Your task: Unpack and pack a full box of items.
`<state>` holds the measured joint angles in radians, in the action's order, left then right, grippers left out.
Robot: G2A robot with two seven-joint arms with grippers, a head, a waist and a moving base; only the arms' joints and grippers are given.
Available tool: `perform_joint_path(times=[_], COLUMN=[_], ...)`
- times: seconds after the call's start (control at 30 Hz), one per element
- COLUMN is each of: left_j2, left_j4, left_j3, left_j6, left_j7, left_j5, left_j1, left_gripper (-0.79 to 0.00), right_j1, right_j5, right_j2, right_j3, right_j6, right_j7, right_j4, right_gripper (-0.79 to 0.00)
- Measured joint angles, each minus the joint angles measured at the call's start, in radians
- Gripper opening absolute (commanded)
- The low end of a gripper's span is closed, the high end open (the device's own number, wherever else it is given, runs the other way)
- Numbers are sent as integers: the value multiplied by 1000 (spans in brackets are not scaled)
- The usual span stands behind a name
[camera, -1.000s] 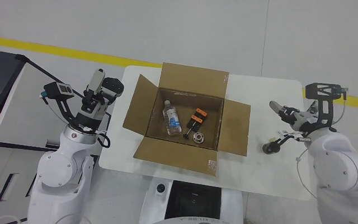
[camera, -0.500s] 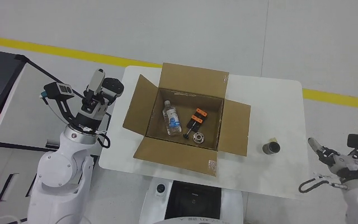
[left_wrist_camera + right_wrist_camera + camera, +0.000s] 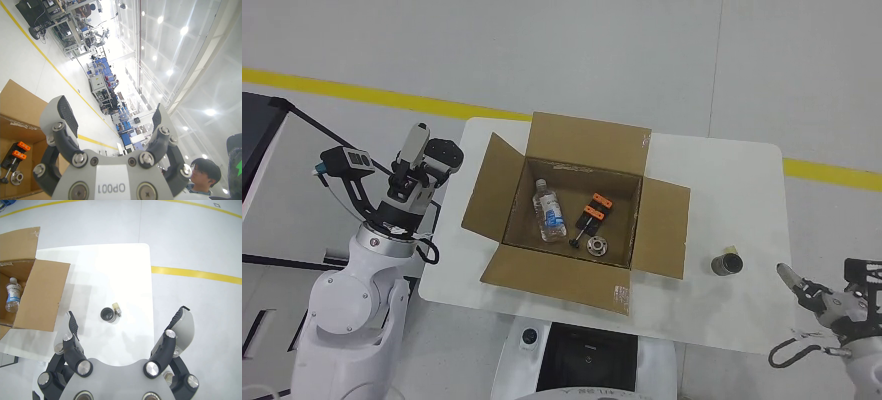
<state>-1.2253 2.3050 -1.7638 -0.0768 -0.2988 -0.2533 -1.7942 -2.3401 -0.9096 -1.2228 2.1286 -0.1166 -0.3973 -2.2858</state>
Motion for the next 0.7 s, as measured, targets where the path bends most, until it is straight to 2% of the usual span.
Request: perform_joint_path(times=[0.17, 0.3, 0.4, 0.7], left_j2=[0, 0, 0, 0], left_j4=[0, 0, 0, 0], left_j3=[0, 0, 0, 0], left_j6=[0, 0, 0, 0], left_j7=[0, 0, 0, 0], left_j5=[0, 0, 0, 0], left_j1=[0, 0, 0, 0], left_gripper=[0, 0, 0, 0], right_j1=[-10, -9, 1, 15], right_j5=[-107, -212, -318, -345], right_j2=[-19, -34, -39, -40], right_j3=[-63, -132, -187, -204], right_j6=[-24, 5, 37, 48], right_j7=[222, 392, 476, 478], right_j4=[128, 224, 297, 330], right_gripper=[0, 0, 0, 0])
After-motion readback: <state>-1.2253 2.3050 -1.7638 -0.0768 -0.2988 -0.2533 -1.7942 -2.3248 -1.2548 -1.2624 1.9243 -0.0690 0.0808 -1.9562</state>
